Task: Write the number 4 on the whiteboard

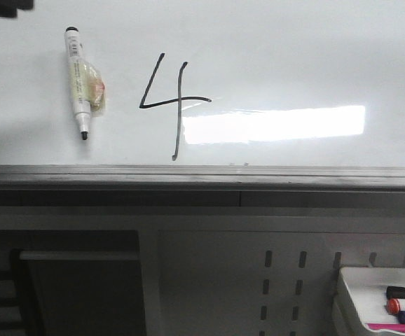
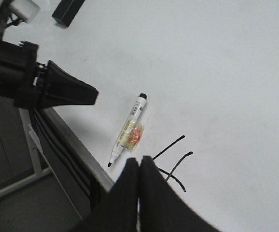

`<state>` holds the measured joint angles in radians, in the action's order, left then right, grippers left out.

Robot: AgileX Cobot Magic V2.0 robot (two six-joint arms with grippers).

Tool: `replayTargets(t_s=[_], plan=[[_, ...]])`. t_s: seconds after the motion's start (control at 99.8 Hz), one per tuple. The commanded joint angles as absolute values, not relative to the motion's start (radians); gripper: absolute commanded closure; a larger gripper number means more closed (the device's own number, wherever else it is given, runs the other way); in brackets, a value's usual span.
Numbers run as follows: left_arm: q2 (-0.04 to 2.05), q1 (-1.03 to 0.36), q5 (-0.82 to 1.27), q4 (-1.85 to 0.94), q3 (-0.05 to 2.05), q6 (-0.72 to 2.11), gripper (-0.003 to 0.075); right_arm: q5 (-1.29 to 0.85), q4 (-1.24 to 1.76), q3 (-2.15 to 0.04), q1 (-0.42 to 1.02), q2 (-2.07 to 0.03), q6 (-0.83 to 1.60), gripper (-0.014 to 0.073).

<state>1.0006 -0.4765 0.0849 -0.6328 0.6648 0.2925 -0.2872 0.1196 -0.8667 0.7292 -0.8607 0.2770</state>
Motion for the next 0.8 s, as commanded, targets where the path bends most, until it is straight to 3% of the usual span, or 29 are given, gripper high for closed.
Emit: replayTargets(t_s=[0.0,0.15,0.421,0.792], plan=[[0.882,-0.475,-0.01,-0.608,0.65,0.3,0.074,-0.115,0.113,-0.794,0.721,-0.76,0.282,0.0657],[0.704,-0.475,-0.025,-0.473,0.538,0.3,0.0741,0.012,0.113,-0.602,0.721,-0.577,0.282,0.0657],[0.409,-0.475,-0.039,-0.354,0.335,0.3,0.0741,0.016,0.113,-0.328,0.721,-0.299,0.282,0.0657],[0.314,-0.475,-0.039,-0.311,0.29,0.3,0.0741,0.013,0.113,-0.268,0.721,-0.218,0.282,0.0658]])
